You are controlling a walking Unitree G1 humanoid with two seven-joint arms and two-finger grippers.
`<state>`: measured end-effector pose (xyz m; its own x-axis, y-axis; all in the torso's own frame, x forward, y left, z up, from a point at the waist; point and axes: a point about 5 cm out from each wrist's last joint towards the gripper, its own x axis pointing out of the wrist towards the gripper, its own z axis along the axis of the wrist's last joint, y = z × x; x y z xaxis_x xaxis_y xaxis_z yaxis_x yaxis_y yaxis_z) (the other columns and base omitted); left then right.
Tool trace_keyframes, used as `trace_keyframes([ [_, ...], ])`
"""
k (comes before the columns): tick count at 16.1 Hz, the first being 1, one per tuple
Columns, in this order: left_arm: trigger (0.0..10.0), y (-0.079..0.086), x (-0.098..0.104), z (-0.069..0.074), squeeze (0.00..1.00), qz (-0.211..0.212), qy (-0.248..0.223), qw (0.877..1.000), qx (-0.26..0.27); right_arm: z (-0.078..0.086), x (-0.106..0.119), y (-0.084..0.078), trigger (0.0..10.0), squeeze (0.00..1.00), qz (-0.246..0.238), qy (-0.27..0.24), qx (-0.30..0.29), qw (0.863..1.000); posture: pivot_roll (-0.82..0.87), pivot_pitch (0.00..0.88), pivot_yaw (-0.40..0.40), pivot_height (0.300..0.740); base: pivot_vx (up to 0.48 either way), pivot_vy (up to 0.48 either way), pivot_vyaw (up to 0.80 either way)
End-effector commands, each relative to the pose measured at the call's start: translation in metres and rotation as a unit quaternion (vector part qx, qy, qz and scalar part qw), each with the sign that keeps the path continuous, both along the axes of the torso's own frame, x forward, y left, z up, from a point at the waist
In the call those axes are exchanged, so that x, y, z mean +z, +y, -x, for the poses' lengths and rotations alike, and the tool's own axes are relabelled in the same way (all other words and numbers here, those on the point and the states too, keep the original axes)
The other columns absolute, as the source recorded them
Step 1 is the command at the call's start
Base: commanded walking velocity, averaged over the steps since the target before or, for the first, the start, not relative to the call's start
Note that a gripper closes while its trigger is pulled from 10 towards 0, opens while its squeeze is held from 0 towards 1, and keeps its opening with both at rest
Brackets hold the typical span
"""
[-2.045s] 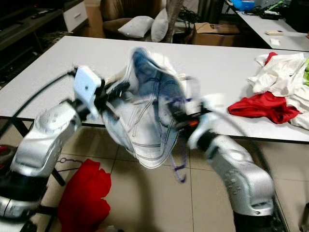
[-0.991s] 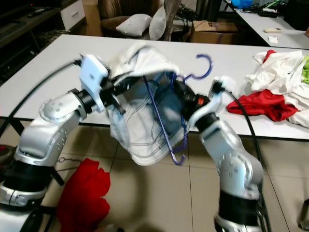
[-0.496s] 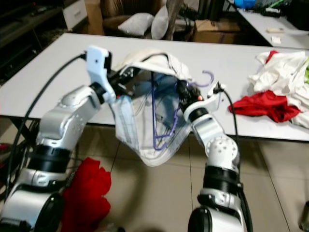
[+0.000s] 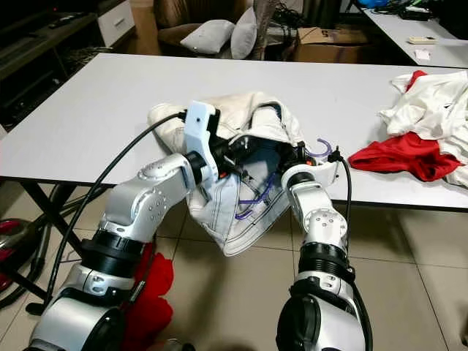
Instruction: Hang hanger
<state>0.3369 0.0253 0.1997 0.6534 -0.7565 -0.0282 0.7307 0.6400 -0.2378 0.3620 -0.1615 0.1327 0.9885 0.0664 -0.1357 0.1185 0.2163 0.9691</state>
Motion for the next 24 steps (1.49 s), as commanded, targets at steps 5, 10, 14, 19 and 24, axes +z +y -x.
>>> trace_keyframes([
  [5,10.0,0.017,-0.001,-0.001,1.00,-0.064,-0.055,0.996,-0.008,-0.010,0.018,-0.003,10.0,0.00,0.007,-0.029,-0.019,0.999,0.05,0.000,0.043,0.740,0.000,0.000,0.00],
  [10,10.0,0.014,0.006,0.016,1.00,-0.022,-0.060,0.995,-0.081,-0.014,0.026,-0.002,10.0,0.00,0.003,-0.040,-0.013,0.999,0.06,0.000,0.027,0.740,0.000,0.000,0.00],
  [14,10.0,0.018,0.002,0.025,0.00,-0.037,-0.075,0.992,-0.099,-0.015,0.032,-0.001,10.0,0.00,-0.002,-0.052,-0.007,0.999,0.06,0.000,0.027,0.740,0.000,0.000,0.00],
  [19,10.0,0.039,-0.003,0.038,0.96,-0.087,-0.087,0.988,-0.092,-0.017,0.034,-0.002,10.0,0.00,0.002,-0.058,-0.003,0.998,0.07,0.000,0.022,0.740,0.000,0.000,0.00],
  [24,10.0,0.074,-0.021,0.044,1.00,-0.177,-0.097,0.979,-0.035,-0.017,0.039,-0.002,10.0,0.00,0.001,-0.068,0.000,0.998,0.07,0.000,0.017,0.740,0.000,0.000,0.00],
])
